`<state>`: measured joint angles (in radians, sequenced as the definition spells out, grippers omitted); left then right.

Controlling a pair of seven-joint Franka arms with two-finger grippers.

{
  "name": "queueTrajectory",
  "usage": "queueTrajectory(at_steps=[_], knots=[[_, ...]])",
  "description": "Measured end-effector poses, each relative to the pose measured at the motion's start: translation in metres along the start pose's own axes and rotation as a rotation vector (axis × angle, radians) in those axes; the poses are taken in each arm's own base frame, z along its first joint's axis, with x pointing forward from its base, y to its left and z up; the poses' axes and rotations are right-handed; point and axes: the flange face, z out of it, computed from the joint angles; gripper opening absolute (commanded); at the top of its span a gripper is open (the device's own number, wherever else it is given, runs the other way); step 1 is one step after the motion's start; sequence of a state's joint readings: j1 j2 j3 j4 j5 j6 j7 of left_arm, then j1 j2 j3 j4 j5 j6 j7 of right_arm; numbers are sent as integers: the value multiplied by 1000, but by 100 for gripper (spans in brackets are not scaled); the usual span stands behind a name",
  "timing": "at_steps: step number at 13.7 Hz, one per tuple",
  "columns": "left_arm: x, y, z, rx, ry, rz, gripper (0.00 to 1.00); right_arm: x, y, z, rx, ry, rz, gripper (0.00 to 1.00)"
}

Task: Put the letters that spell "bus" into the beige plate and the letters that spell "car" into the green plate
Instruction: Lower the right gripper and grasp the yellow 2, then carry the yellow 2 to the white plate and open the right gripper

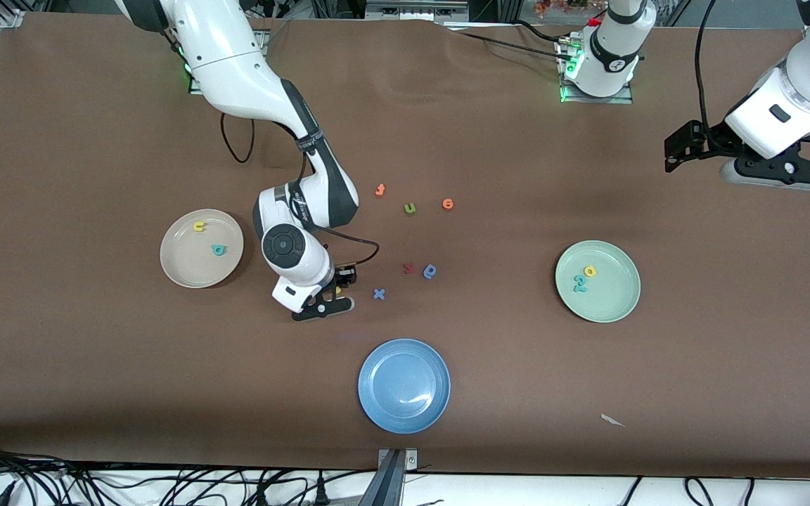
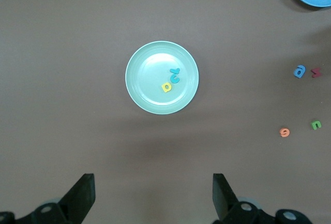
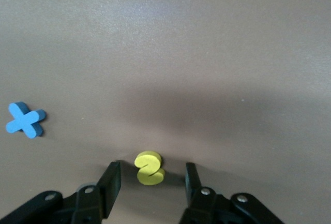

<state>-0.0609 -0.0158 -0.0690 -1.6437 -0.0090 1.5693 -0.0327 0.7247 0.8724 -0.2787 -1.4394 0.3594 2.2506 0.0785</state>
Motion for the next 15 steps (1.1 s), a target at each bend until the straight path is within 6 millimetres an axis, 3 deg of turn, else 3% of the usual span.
queueTrajectory(at_steps=[4, 5, 9, 15], knots=[[0, 1, -1, 0, 3, 2, 100, 0, -2, -1, 0, 0, 0, 41], [0, 1, -2, 0, 4, 2, 100, 0, -2, -1, 0, 1, 0, 34], [0, 3, -2, 0, 4, 5, 100, 1, 0, -2, 0, 2, 2, 21], [1, 3, -3, 0, 6, 5, 100, 0, -1, -2, 0, -4, 1, 16]])
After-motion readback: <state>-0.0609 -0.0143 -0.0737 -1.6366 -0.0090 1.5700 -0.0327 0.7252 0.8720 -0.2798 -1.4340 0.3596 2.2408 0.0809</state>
